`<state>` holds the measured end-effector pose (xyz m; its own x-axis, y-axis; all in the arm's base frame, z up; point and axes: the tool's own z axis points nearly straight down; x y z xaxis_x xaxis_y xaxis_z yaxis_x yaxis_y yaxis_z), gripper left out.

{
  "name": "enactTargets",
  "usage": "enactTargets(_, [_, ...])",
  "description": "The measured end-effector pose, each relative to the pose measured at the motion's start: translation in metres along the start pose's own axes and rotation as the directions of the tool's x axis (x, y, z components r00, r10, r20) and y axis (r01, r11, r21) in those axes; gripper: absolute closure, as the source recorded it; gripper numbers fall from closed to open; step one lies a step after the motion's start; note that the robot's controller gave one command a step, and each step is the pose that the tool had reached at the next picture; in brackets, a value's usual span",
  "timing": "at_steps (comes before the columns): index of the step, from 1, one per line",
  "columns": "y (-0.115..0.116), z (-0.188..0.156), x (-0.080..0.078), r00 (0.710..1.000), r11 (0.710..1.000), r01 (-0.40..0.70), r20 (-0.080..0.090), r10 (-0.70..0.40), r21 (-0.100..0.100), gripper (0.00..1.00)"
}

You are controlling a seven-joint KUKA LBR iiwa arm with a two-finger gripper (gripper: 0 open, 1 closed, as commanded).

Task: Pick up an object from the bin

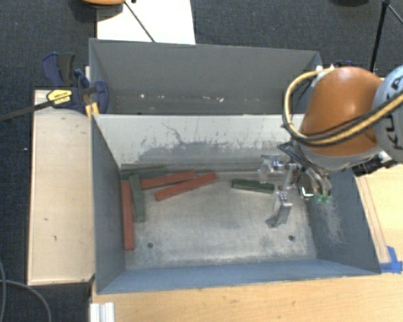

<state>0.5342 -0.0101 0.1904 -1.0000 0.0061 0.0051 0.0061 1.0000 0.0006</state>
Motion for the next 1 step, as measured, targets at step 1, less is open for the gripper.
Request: enactTargets(1, [-0.0001,-0.0039,-0.0017,1.000,1.000,0.000,0.008,0.000,0.000,0.00])
